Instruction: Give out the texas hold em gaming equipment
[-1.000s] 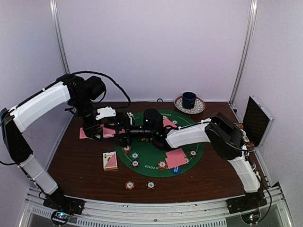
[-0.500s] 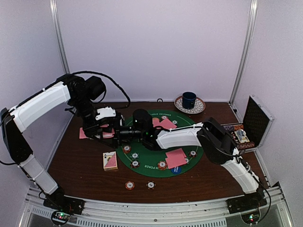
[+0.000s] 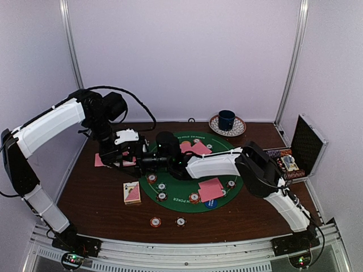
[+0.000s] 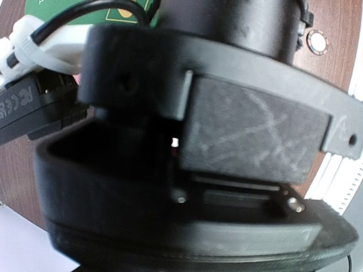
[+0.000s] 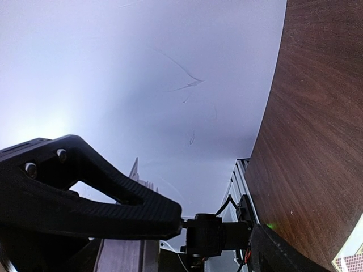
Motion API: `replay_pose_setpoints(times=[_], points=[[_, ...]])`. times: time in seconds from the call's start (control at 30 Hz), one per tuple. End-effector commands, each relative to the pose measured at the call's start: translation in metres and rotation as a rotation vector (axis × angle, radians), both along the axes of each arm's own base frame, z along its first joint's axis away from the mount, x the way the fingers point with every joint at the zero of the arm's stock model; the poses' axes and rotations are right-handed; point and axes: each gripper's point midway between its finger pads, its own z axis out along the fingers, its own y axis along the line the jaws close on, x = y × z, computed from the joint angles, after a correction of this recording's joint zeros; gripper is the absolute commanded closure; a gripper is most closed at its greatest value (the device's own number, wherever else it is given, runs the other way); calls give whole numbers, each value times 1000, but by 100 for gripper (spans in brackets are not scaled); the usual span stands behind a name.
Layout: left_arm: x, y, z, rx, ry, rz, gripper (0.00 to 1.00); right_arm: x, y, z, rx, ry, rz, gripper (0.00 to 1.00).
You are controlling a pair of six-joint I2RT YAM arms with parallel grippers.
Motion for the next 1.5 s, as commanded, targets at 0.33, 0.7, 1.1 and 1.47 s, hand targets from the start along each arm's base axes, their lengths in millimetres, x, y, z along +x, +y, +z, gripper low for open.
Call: replay_pose_setpoints(times=[0.33,0.7,1.1,1.47], points=[[0,-4,5,-30,-16,-2,100,25,-27,-23,-57,40,-107,23],[0,-4,5,-28,-16,-3,100,25,-36,-21,-65,37,-94,25],[0,-3,4,-23,-16,-2,100,21,-46,5,-33,-1,-73,30],[0,-3,3,-20,-13,-2,100,20,-61,30,35,-9,-74,37]])
